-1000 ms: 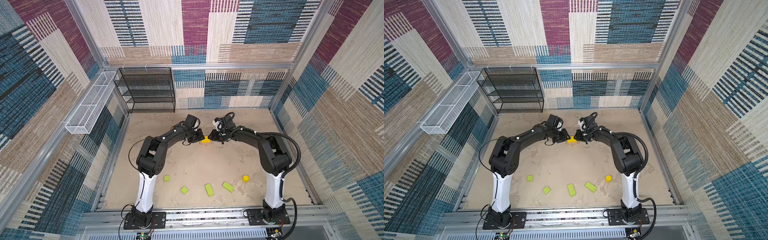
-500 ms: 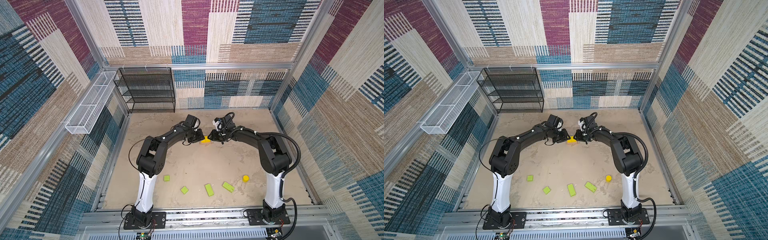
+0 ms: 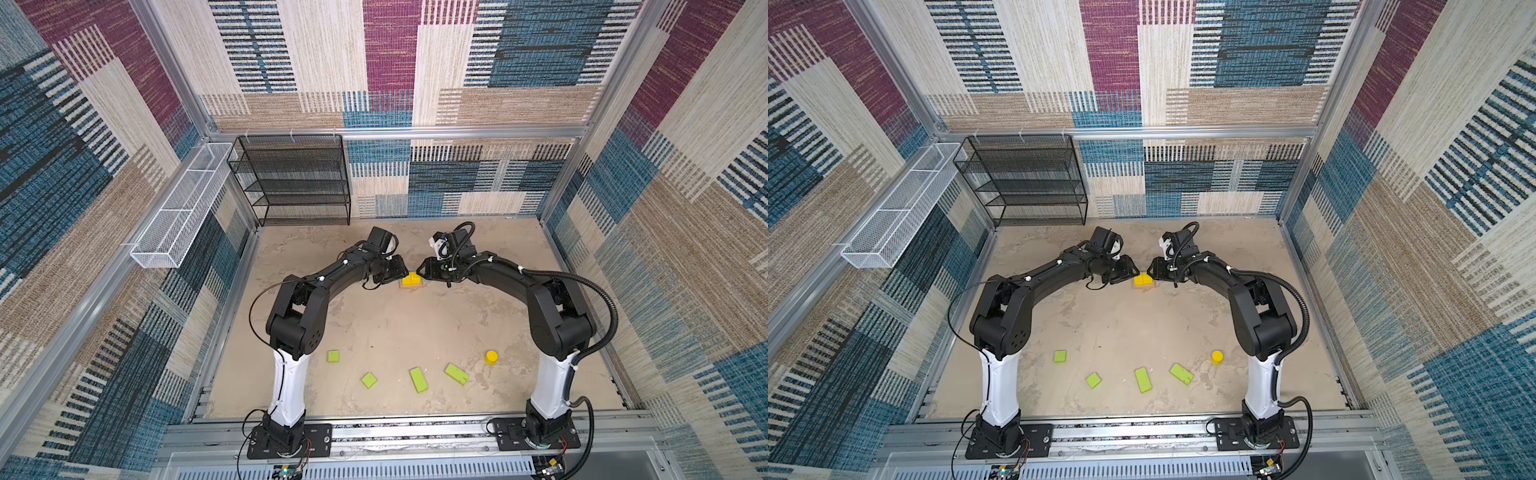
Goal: Build the wood block tower
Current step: 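Lift both grippers off the stack and draw the right arm back toward the robot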
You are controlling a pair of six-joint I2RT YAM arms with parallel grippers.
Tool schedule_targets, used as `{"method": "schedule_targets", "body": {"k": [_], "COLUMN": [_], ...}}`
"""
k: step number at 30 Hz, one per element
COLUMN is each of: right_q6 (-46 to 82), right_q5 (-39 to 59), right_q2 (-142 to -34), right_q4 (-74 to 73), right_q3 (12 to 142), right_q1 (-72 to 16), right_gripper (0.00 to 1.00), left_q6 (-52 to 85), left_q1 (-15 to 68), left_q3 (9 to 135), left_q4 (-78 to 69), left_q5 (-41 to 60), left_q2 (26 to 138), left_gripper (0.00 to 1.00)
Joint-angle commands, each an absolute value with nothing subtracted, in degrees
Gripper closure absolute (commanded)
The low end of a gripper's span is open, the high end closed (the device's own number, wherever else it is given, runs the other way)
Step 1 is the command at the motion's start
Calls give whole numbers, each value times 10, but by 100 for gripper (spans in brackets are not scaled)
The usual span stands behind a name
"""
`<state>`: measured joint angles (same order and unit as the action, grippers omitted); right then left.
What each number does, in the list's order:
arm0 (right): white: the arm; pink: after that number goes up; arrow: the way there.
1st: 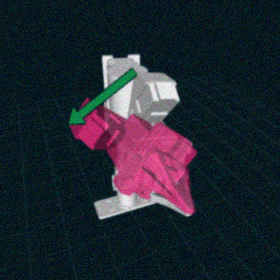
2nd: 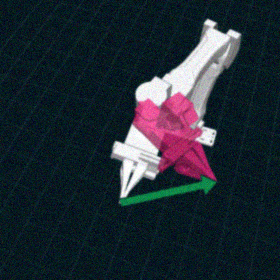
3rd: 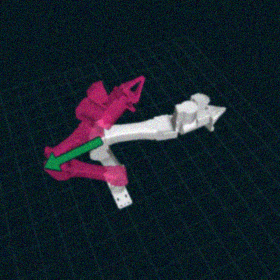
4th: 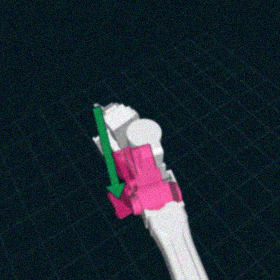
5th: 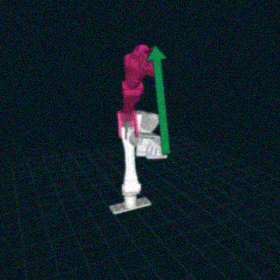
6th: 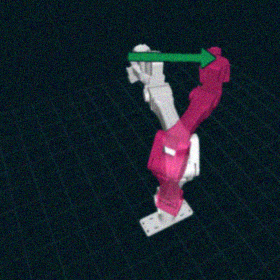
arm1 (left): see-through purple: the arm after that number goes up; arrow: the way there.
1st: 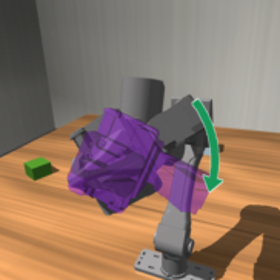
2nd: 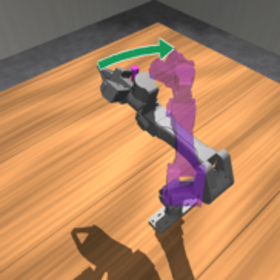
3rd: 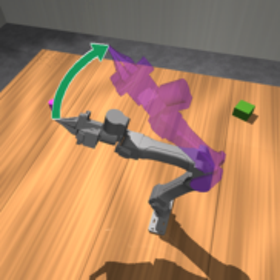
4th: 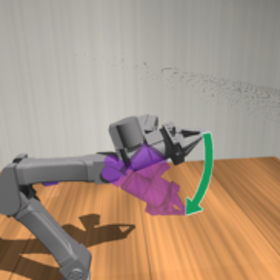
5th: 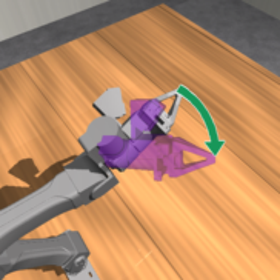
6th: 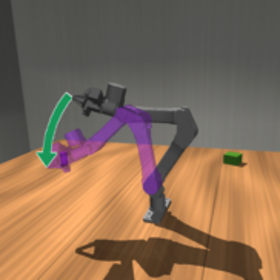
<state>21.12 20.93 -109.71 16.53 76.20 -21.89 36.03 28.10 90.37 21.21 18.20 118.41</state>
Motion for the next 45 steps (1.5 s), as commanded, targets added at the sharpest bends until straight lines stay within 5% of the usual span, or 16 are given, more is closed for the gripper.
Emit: {"method": "schedule_targets", "body": {"k": [1,23,45], "right_q6": [225,311,594], "right_q5": [180,-18,-133], "right_q2": [-1073,-918,-783], "right_q4": [166,257,437], "right_q3": [746,633,537], "right_q1": [-221,-321,-505], "right_gripper": [52,45,40], "left_q6": [352,337,334], "left_q1": [279,244,215], "left_q3": [889,689,640], "left_q4": [204,118,93], "left_q5": [175,156,165], "left_q2": [1162,978,928], "left_gripper": [53,53,53]}}
